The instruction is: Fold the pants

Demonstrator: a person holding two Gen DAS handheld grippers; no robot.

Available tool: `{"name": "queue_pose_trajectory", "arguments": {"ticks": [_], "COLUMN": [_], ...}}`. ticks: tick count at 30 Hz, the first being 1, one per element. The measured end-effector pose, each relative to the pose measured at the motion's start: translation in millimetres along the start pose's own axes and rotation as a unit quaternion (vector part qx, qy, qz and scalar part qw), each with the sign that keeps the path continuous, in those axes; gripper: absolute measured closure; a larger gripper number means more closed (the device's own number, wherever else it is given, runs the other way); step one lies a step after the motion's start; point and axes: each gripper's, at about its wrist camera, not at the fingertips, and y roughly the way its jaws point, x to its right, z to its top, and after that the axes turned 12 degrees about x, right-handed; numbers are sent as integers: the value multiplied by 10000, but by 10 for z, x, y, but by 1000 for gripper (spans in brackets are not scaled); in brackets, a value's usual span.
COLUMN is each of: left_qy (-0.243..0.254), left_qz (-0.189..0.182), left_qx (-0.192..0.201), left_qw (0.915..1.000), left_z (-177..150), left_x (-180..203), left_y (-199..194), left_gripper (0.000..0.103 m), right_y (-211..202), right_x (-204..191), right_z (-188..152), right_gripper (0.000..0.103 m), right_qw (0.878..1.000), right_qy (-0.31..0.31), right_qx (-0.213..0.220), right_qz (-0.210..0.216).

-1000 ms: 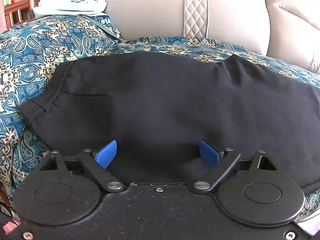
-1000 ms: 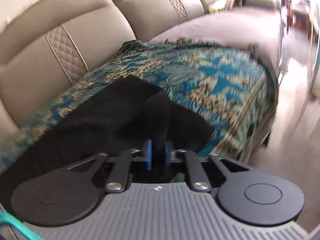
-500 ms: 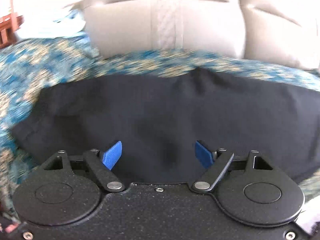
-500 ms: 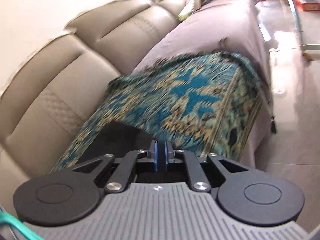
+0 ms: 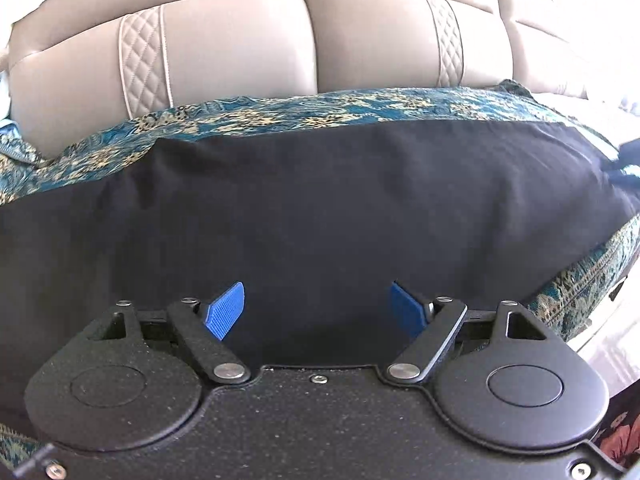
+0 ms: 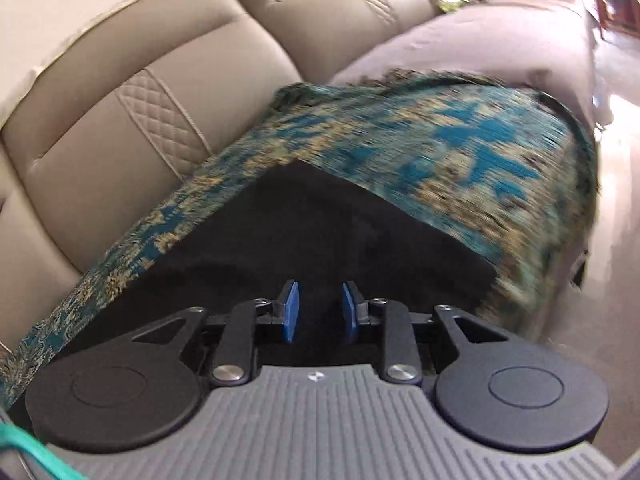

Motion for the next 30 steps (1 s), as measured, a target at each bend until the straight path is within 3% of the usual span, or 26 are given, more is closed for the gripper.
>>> {"name": "queue_pose_trajectory", "arguments": {"ticks": [4, 7, 9, 10, 13, 15, 19, 22, 26, 30], "left_qy": [-35, -76, -104, -144, -296, -430, -396, -363, -375, -351], "left_qz": [13, 132, 304, 358, 539, 663, 705, 710, 704, 698], "left_qx": [70, 217, 261, 253, 176, 68, 123, 154, 144, 128], "left_qw": [10000, 9996, 9991, 9989, 9980, 9969, 9967, 9967, 9967, 9969], "left_z": [173, 368, 461, 490, 536, 525, 476, 456, 454, 455], "left_x": [29, 32, 29, -5, -123, -210, -268, -260, -264, -256], "left_y": [186, 460, 637, 705, 869, 930, 919, 914, 922, 931], "left_gripper": [25, 25, 25, 25, 25, 25, 25, 25, 24, 22], "right_y": [334, 609, 793, 876, 1029, 965, 516, 120, -249, -348], "right_x": [-387, -648, -706, -710, -652, -531, -79, 391, 941, 1159], "right_z": [99, 124, 237, 293, 436, 490, 506, 431, 302, 127], "right_gripper": [72, 72, 70, 63, 64, 62, 56, 60, 62, 57], "right_qw": [9979, 9921, 9929, 9939, 9960, 9983, 9970, 9936, 9861, 9822], "right_qy": [-556, -1246, -1171, -1071, -820, -399, 299, 823, 1564, 1834], "right_qx": [-141, -127, -198, -250, -324, -278, 302, 643, 559, 415], "right_qz": [304, 77, 37, 55, 164, 305, 640, 441, 89, 50]}}
